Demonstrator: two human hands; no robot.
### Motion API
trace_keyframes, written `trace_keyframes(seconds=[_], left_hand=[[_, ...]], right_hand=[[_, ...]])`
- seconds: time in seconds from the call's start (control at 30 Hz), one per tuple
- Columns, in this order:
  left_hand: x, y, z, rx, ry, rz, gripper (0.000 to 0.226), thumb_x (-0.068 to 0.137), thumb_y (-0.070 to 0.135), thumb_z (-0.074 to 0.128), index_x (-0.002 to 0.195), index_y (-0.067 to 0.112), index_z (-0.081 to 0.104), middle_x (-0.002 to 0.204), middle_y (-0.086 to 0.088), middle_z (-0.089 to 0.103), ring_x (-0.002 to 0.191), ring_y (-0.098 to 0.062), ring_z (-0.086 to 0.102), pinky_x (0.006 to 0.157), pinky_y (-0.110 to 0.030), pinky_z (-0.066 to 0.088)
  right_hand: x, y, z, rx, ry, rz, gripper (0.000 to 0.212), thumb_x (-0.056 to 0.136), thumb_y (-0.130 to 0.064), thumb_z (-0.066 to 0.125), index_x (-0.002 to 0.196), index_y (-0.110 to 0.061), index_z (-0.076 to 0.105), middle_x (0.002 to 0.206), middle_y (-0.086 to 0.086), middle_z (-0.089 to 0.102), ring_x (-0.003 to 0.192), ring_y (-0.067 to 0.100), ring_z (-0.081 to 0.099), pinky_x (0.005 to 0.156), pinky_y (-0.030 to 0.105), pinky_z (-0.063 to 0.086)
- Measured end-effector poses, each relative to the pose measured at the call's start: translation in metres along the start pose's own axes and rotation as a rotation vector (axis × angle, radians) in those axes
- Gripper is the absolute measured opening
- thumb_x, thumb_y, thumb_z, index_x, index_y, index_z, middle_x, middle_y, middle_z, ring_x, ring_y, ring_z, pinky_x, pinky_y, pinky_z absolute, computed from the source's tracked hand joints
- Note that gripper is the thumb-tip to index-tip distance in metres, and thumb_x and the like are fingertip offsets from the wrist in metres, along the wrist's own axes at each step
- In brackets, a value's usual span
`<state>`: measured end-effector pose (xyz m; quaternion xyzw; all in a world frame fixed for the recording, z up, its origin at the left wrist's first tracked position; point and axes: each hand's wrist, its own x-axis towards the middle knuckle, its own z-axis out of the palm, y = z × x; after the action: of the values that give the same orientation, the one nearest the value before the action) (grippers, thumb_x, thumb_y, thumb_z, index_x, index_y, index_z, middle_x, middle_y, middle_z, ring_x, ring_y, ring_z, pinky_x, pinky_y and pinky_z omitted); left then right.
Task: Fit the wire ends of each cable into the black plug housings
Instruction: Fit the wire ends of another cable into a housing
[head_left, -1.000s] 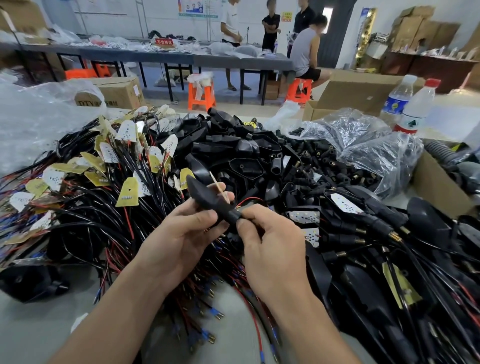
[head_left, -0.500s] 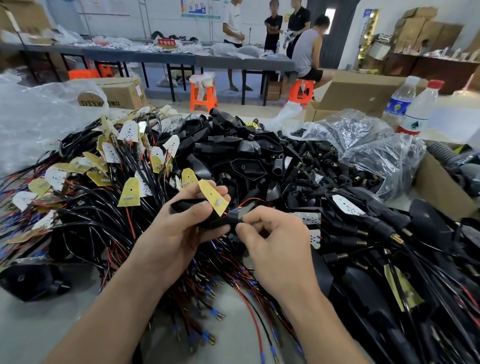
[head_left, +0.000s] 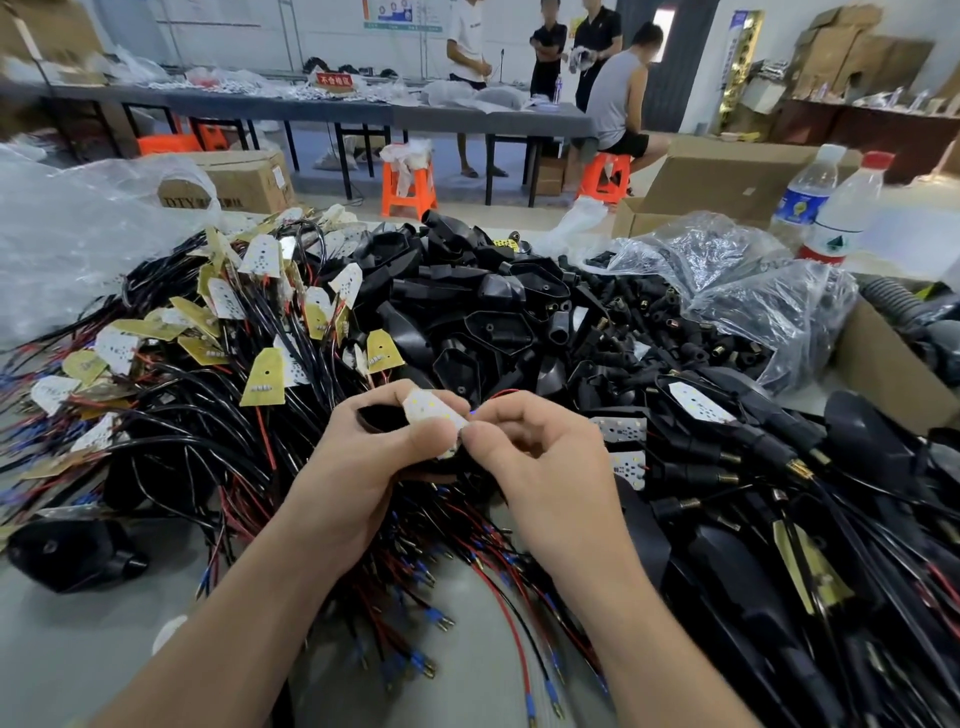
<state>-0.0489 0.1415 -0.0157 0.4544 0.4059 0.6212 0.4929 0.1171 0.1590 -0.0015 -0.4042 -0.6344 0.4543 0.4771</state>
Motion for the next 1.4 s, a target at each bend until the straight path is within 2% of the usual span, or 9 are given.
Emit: trace_keyframes(seconds=[0.2, 0.3, 0.4, 0.57, 0.73, 0.87, 1.13, 1.3, 1.4], left_hand=[[-0.001, -0.002, 0.003, 0.13, -0.104, 0.098, 0.073, 0.063, 0.019, 0.091, 0.132, 0.029, 0.069, 0.122, -0.011, 0.073, 0.114, -0.026, 0.071, 0.09, -0.029, 0.057], [-0.001, 0.001, 0.005, 0.056, -0.13, 0.069, 0.08, 0.068, 0.034, 0.094, 0.141, 0.032, 0.062, 0.131, -0.011, 0.07, 0.122, -0.027, 0.067, 0.095, -0.029, 0.055], [-0.002, 0.004, 0.008, -0.015, -0.105, 0.05, 0.066, 0.072, 0.028, 0.087, 0.135, 0.028, 0.067, 0.127, -0.01, 0.072, 0.119, -0.026, 0.068, 0.094, -0.029, 0.055], [-0.004, 0.012, 0.0, -0.058, -0.287, 0.077, 0.049, 0.075, 0.006, 0.073, 0.121, 0.023, 0.076, 0.116, -0.005, 0.075, 0.112, -0.018, 0.069, 0.091, -0.03, 0.057], [-0.001, 0.01, 0.001, -0.078, 0.021, -0.011, 0.035, 0.08, 0.022, 0.067, 0.112, 0.023, 0.081, 0.118, -0.007, 0.076, 0.107, -0.02, 0.07, 0.086, -0.032, 0.059], [0.0, 0.007, 0.006, 0.048, 0.136, -0.081, 0.016, 0.082, 0.03, 0.078, 0.093, 0.02, 0.083, 0.097, -0.013, 0.078, 0.089, -0.024, 0.072, 0.074, -0.029, 0.061], [0.0, 0.003, 0.005, 0.089, 0.319, 0.042, 0.02, 0.063, 0.028, 0.083, 0.082, 0.02, 0.084, 0.084, -0.02, 0.077, 0.074, -0.029, 0.072, 0.076, -0.043, 0.06], [-0.001, 0.0, 0.013, 0.032, 0.039, -0.032, 0.05, 0.084, 0.035, 0.074, 0.132, 0.02, 0.068, 0.127, -0.008, 0.074, 0.117, -0.023, 0.071, 0.088, -0.04, 0.062], [-0.008, -0.006, 0.029, 0.139, -0.132, -0.12, 0.053, 0.085, 0.02, 0.07, 0.136, 0.022, 0.061, 0.121, 0.0, 0.076, 0.11, -0.018, 0.073, 0.081, -0.029, 0.061]], right_hand=[[0.001, 0.004, -0.003, -0.142, 0.013, -0.013, 0.015, 0.082, -0.015, 0.078, 0.071, -0.022, 0.072, 0.069, -0.007, 0.071, 0.064, 0.006, 0.063, 0.065, 0.022, 0.047], [0.002, 0.006, -0.003, -0.192, 0.061, -0.022, 0.015, 0.078, -0.02, 0.081, 0.068, -0.022, 0.07, 0.066, -0.007, 0.07, 0.061, 0.009, 0.063, 0.062, 0.029, 0.051], [0.001, 0.005, -0.003, -0.164, 0.063, 0.033, 0.02, 0.073, -0.034, 0.083, 0.081, -0.026, 0.066, 0.073, -0.008, 0.073, 0.062, 0.01, 0.065, 0.062, 0.028, 0.055], [-0.002, 0.003, 0.003, 0.134, -0.269, 0.225, 0.02, 0.087, -0.033, 0.07, 0.101, -0.022, 0.062, 0.075, 0.016, 0.071, 0.049, 0.028, 0.065, 0.044, 0.029, 0.048], [0.001, 0.007, 0.003, 0.098, -0.111, 0.189, 0.012, 0.08, -0.031, 0.074, 0.081, -0.023, 0.066, 0.055, 0.008, 0.065, 0.044, 0.016, 0.049, 0.044, 0.021, 0.036], [0.003, 0.01, -0.002, 0.143, -0.012, 0.225, 0.007, 0.084, -0.019, 0.074, 0.08, -0.018, 0.067, 0.061, 0.015, 0.067, 0.047, 0.019, 0.048, 0.049, 0.027, 0.036], [0.0, 0.004, -0.002, 0.192, -0.276, 0.26, 0.013, 0.1, -0.012, 0.059, 0.093, -0.014, 0.071, 0.072, 0.017, 0.059, 0.043, 0.014, 0.046, 0.039, 0.019, 0.032], [0.011, -0.003, 0.0, 0.506, 0.019, 0.21, 0.02, 0.103, -0.006, 0.053, 0.089, -0.01, 0.066, 0.062, 0.008, 0.06, 0.037, 0.009, 0.035, 0.037, 0.018, 0.024], [0.02, -0.005, -0.008, 0.823, 0.202, 0.218, 0.024, 0.106, -0.007, 0.048, 0.083, -0.007, 0.056, 0.063, 0.009, 0.06, 0.038, 0.01, 0.037, 0.037, 0.02, 0.026]])
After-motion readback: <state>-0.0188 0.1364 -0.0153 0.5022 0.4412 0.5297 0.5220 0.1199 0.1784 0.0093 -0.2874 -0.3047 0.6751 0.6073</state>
